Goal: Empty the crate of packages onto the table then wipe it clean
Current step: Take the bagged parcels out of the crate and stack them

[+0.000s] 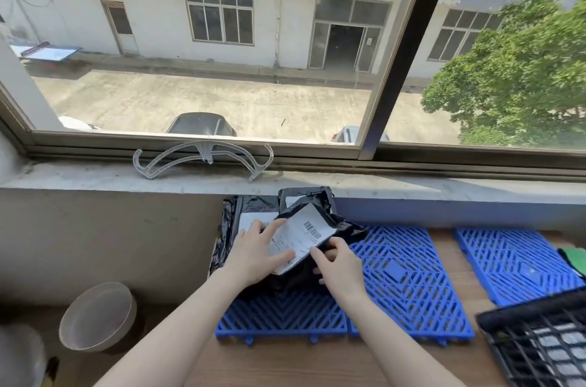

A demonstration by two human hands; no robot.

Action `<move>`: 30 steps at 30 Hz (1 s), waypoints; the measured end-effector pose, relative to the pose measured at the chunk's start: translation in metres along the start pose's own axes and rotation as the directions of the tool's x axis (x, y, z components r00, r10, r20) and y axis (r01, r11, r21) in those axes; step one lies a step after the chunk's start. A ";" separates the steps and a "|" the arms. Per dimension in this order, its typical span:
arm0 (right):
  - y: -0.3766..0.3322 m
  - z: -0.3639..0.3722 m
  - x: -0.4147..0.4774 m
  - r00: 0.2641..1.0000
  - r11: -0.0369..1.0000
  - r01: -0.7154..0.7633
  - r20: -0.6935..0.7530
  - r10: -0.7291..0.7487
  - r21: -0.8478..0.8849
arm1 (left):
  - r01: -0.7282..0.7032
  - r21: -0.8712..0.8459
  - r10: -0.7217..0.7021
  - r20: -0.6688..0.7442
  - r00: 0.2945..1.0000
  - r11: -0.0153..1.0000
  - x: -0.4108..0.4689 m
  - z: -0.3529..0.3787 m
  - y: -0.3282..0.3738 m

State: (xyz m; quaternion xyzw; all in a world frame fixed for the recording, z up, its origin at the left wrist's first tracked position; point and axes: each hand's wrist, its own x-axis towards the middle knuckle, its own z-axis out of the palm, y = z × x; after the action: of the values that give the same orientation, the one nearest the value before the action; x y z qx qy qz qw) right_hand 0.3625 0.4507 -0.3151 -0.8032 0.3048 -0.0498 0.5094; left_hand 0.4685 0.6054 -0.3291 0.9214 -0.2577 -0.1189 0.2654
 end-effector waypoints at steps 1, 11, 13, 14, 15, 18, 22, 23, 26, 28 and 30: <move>-0.004 0.005 0.002 1.000 1.000 -0.003 0.016 0.003 0.022 | 0.002 -0.038 -0.003 -0.016 1.000 0.999 -0.003 -0.001 -0.005; -0.039 0.058 0.020 0.959 0.983 0.184 0.216 -0.184 0.019 | 0.007 -0.188 -0.045 -0.200 0.979 0.982 -0.036 -0.027 -0.062; -0.043 0.073 0.021 0.942 0.965 0.244 0.260 -0.212 -0.100 | 0.036 -0.175 -0.070 -0.192 0.979 0.984 -0.043 -0.028 -0.075; -0.043 0.079 0.020 0.934 0.949 0.273 0.279 -0.222 -0.160 | 0.051 -0.169 -0.082 -0.185 0.979 0.984 -0.046 -0.028 -0.081; -0.042 0.086 0.019 0.929 0.933 0.291 0.294 -0.223 -0.212 | 0.064 -0.167 -0.093 -0.175 0.980 0.984 -0.049 -0.027 -0.088; -0.036 0.096 0.014 0.929 0.895 0.311 0.300 -0.215 -0.320 | 0.083 -0.149 -0.102 -0.123 0.987 0.985 -0.052 -0.026 -0.097; -0.036 0.093 0.013 0.924 0.869 0.359 0.265 -0.277 -0.342 | 0.062 -0.150 -0.079 -0.109 0.991 0.987 -0.048 -0.027 -0.094; -0.036 0.090 0.013 0.924 0.870 0.356 0.270 -0.272 -0.342 | 0.056 -0.157 -0.073 -0.108 0.991 0.986 -0.047 -0.026 -0.091; -0.032 0.079 0.013 0.935 0.886 0.321 0.263 -0.239 -0.334 | 0.043 -0.152 -0.058 -0.096 0.994 0.987 -0.046 -0.022 -0.083; -0.028 0.071 0.012 0.935 0.892 0.317 0.263 -0.237 -0.322 | 0.038 -0.135 -0.049 -0.080 0.996 0.990 -0.047 -0.018 -0.077; -0.025 0.063 0.010 0.934 0.905 0.309 0.275 -0.230 -0.294 | 0.057 -0.104 -0.063 -0.058 0.996 0.993 -0.049 -0.017 -0.073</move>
State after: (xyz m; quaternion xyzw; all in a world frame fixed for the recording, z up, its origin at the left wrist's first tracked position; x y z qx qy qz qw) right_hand 0.4062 0.5024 -0.3266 -0.9121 0.1322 0.0268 0.3871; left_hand 0.4633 0.6923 -0.3513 0.9171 -0.2152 -0.1117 0.3163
